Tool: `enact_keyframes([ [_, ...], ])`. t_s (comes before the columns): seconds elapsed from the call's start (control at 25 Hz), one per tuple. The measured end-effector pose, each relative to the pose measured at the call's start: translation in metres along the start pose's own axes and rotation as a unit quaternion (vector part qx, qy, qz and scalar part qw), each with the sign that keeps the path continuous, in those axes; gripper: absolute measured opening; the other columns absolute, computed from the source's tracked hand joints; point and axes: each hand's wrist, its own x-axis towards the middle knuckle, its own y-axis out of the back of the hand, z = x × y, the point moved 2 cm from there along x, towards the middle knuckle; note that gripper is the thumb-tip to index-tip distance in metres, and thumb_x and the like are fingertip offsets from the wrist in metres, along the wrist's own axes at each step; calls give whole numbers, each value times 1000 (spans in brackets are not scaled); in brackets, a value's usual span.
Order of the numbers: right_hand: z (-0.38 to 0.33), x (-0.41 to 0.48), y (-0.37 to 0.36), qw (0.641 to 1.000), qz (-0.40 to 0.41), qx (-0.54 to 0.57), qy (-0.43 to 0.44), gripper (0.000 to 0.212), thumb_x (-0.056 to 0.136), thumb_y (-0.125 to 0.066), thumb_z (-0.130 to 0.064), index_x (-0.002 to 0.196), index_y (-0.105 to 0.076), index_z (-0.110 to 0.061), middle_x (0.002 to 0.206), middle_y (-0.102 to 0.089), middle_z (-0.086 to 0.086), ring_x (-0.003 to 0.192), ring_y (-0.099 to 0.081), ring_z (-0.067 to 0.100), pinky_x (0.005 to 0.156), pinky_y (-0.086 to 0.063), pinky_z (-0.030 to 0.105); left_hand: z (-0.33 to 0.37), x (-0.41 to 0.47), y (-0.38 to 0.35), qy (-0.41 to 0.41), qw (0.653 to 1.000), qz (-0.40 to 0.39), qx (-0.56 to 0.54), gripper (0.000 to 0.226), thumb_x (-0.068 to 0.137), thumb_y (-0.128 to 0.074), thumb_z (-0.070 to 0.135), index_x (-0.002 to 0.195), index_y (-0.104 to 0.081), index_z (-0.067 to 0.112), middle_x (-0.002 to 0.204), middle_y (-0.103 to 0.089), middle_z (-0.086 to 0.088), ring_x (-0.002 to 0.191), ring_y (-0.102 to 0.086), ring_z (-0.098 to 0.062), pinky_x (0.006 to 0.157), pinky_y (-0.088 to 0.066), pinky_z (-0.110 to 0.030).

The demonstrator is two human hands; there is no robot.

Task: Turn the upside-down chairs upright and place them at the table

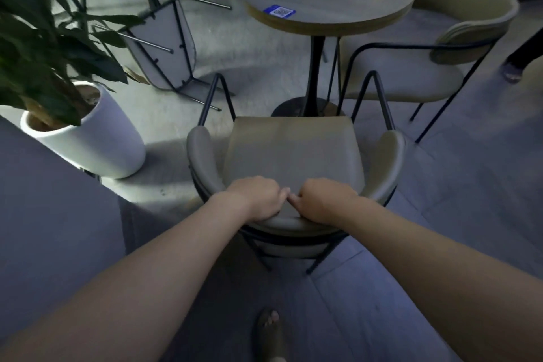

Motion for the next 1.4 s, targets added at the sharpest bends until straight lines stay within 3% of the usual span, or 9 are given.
enact_keyframes([
  [0.16,-10,-49,-5,972,142,-151,113,35,105,-29,-32,128,-50,-18,113,-65,13,99,-64,36,65,-37,39,17,-52,-14,-50,973,158,162,37,98,-38,19,130,-54,11,95,-72,-11,83,-69,-35,66,-36,-38],
  [0.24,-9,-54,-6,956,191,-155,159,39,104,-25,-27,136,-44,-15,111,-66,14,95,-65,37,61,-36,39,14,-49,-19,-33,962,227,147,25,88,-46,17,93,-70,11,62,-67,-9,52,-64,-31,55,-44,-35],
  [0.32,-8,-47,-4,950,239,-125,159,40,100,-27,-29,122,-58,-16,93,-70,11,77,-67,34,51,-35,35,10,-36,-18,-11,950,300,83,31,86,-46,22,58,-59,17,48,-59,-6,43,-58,-29,49,-46,-35],
  [0.4,-8,-39,0,948,272,-101,133,19,88,-60,-29,73,-65,-18,57,-65,5,47,-61,28,38,-33,30,10,-31,-13,16,945,322,46,42,88,-39,30,50,-52,17,49,-61,-5,47,-60,-27,53,-43,-33],
  [0.48,-6,-23,0,949,293,-71,90,41,86,-60,-34,50,-47,-19,47,-60,5,40,-57,29,38,-29,29,1,-21,-9,38,945,324,36,46,89,-32,34,50,-50,18,54,-64,-4,53,-62,-25,57,-38,-33],
  [0.72,-15,47,41,947,299,-64,97,73,79,5,-42,86,-65,-19,80,-69,6,61,-49,31,47,-9,33,-46,41,32,-3,935,341,94,36,87,-32,29,60,-53,21,53,-61,-3,50,-61,-27,51,-29,-30],
  [0.84,-21,65,44,962,266,-6,62,53,93,-11,-42,75,-56,-21,81,-69,5,63,-48,30,48,-24,32,-64,54,38,-47,948,292,121,33,88,-36,27,71,-63,20,56,-59,-3,50,-61,-27,48,-41,-31],
  [0.96,-22,54,73,964,251,77,29,42,98,-35,-50,69,-47,-21,78,-64,1,69,-57,26,57,-36,35,-58,52,72,-3,976,219,-12,43,100,-30,46,87,-64,24,83,-65,1,82,-66,-23,69,-48,-39],
  [1.4,70,-32,377,922,373,95,-54,44,96,-43,-48,60,-43,-22,66,-55,0,65,-52,27,56,-33,34,89,67,390,-82,946,315,-12,37,100,-38,44,92,-65,21,106,-70,-9,99,-62,-34,69,-39,-36],
])
